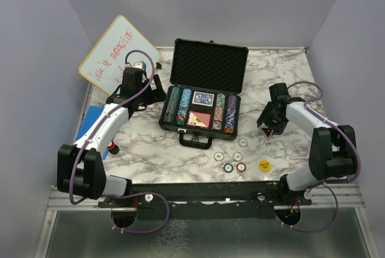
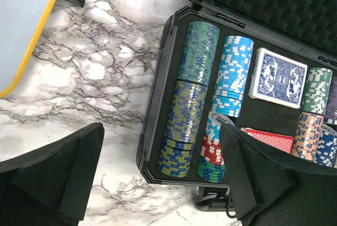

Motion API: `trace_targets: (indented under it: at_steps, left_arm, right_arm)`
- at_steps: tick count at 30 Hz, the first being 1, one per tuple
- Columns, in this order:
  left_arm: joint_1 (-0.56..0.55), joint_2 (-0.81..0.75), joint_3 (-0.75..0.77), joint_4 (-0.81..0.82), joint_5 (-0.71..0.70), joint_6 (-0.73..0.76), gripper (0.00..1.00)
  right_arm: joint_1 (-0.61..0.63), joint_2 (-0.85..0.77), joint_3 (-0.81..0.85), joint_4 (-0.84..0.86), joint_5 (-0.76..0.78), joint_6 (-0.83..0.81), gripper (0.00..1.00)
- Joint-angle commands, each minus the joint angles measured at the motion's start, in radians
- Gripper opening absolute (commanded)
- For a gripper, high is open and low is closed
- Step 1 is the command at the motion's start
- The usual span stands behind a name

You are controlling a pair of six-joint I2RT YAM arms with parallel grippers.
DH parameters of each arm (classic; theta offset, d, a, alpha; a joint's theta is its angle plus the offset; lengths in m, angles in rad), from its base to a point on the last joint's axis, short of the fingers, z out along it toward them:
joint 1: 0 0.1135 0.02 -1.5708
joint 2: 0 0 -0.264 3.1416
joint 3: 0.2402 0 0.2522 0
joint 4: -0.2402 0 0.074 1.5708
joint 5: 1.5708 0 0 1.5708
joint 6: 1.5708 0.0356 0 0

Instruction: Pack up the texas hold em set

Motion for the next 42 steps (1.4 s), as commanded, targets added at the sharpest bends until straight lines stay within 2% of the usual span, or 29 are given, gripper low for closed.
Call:
trace_targets:
  at_steps: [1, 7, 12, 16, 22, 27, 36, 42]
  left_arm:
    - [-0.004, -0.008, 0.002, 0.011, -0.008, -0.005, 0.99]
    - [-0.004, 0.007, 0.013, 0.013, -0.014, -0.021, 0.99]
    - [-0.004, 0.012, 0.017, 0.006, -0.038, -0.032, 0.99]
    - [-0.004, 0.015, 0.023, -0.014, -0.075, -0.043, 0.99]
    - [-0.004, 0.005, 0.02, -0.019, -0.075, -0.051, 0.99]
    - [-0.004, -0.009, 0.008, -0.018, -0.081, -0.052, 0.99]
    - [-0.004, -0.019, -0.009, -0.015, -0.09, -0.052, 0.99]
    - [-0.004, -0.016, -0.009, -0.014, -0.092, -0.049, 0.99]
  right_arm:
    - [0.033, -0.076, 0.086, -0.021, -0.096, 0.019, 0.54]
    - [0.237, -0.04, 0.266, -0.059, -0.095, 0.052, 0.54]
    - [0.454, 0.078, 0.432, -0.072, -0.063, 0.054, 0.54]
    - [0.54, 0.199, 0.563, -0.073, -0.04, 0.051, 0.54]
    - [0.563, 0.382, 0.743, -0.059, 0.035, 0.011, 0.55]
    - [0.563, 0.531, 0.94, -0.15, 0.074, -0.018, 0.55]
    - [0.564, 0.605, 1.002, -0.134, 0.097, -0.044, 0.55]
    - [0.563, 0.66, 1.059, -0.184, 0.09, -0.06, 0.57]
